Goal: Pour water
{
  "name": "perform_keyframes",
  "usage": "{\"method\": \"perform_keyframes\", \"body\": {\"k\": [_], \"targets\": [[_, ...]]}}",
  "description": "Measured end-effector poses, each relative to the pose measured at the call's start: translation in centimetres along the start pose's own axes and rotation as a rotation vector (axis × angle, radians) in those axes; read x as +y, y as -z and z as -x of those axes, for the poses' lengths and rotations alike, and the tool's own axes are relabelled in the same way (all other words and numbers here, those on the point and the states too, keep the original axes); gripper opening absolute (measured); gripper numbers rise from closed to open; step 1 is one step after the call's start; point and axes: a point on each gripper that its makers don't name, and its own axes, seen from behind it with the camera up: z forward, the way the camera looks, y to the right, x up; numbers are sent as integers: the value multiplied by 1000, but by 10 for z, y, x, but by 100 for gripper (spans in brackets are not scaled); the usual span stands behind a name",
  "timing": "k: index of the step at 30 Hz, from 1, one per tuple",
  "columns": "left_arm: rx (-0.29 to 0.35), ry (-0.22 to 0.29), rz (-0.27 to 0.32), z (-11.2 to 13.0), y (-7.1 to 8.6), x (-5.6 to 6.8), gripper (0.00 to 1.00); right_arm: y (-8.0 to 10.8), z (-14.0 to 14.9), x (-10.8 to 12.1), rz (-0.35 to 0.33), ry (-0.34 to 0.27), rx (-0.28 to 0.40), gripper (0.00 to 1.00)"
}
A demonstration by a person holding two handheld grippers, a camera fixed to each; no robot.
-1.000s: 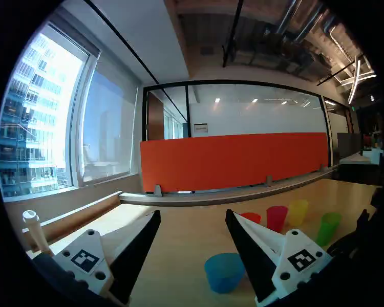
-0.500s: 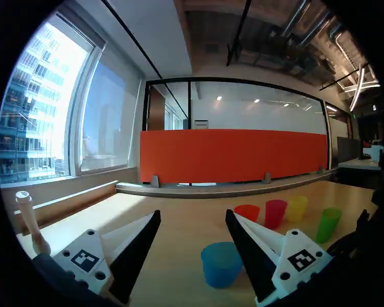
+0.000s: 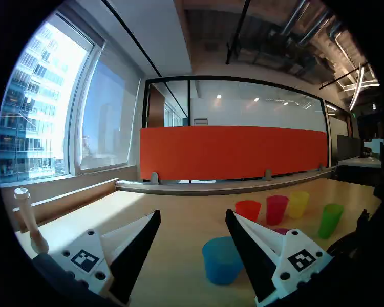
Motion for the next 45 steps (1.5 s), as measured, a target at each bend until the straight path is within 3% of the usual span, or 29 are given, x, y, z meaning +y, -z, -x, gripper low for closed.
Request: {"method": "perform_keyframes", "body": {"k": [14,45], "targets": [[-19,21,1,17,-3,-2,94,-2,-2,-6,-7,9,1,99],[-22,2,8,20,-3,0,94,6,-2,-8,-18,33,5,100]]}}
